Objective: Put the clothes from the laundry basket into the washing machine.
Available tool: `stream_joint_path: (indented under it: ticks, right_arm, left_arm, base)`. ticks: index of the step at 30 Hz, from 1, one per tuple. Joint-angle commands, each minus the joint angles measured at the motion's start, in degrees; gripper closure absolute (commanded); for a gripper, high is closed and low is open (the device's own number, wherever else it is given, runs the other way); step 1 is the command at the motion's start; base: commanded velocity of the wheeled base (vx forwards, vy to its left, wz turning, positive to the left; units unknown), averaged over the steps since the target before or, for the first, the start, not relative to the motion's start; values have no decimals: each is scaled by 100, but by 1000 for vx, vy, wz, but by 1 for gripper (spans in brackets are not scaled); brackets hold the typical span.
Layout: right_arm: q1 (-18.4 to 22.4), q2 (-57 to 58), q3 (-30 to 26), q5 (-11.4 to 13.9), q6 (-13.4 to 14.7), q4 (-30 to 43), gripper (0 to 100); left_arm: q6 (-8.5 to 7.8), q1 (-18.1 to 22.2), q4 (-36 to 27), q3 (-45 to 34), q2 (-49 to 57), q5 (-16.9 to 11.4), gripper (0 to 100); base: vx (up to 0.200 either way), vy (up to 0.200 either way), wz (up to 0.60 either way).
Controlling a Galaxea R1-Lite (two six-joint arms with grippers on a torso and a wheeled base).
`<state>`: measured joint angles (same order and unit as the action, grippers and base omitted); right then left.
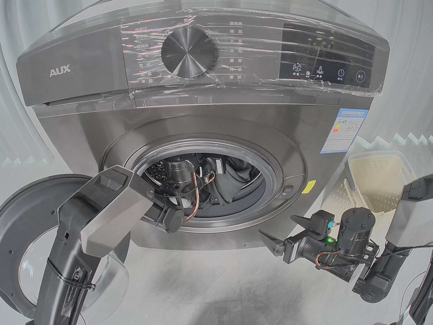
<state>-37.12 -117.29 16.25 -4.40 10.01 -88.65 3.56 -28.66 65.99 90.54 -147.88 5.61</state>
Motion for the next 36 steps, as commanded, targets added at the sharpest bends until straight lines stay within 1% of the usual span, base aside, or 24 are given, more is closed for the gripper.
stream_joint_path:
  ticks: [1,4,14,16,17,20,21,23,27,28,31,36]
  right_arm:
    - [-15,-49,1,1,1,6,0]
    - [-15,-66,1,1,1,-3,0]
    - [-32,-75,-8,1,10,-3,0]
    - [-32,-75,-8,1,10,-3,0]
    - [-32,-66,-8,1,10,-3,0]
    - [-32,-75,-8,1,19,-3,0]
    - [-32,-75,-8,9,36,-3,0]
    - [-32,-66,-8,9,80,-3,0]
    - [-32,-66,-8,9,80,-3,0]
    - [-32,-66,1,9,80,-3,0]
    - [-32,-58,1,9,80,-3,0]
    - [-32,-49,-8,9,80,-3,0]
  left_arm:
    - [4,115,-218,816,-557,318,100]
    - [4,150,-218,939,-601,362,100]
    - [13,159,-209,851,-575,362,100]
    - [40,159,-209,816,-566,362,100]
    - [57,150,-209,781,-557,362,0]
    - [207,106,-227,596,-478,362,0]
    - [242,89,-244,368,-364,362,0]
    - [242,80,-402,-80,-65,353,0]
    - [242,1,-868,-854,418,230,0]
    - [233,-8,-930,-1003,515,160,0]
    - [233,-96,-1027,-1197,647,19,0]
    - [198,-219,-1132,-1513,664,-33,0]
  base:
    - [0,0,0]
    - [0,0,0]
    - [0,0,0]
    - [0,0,0]
    - [0,0,0]
    - [0,0,0]
    - [0,0,0]
    - [0,0,0]
    - [0,0,0]
    - [0,0,0]
    - [0,0,0]
    - [0,0,0]
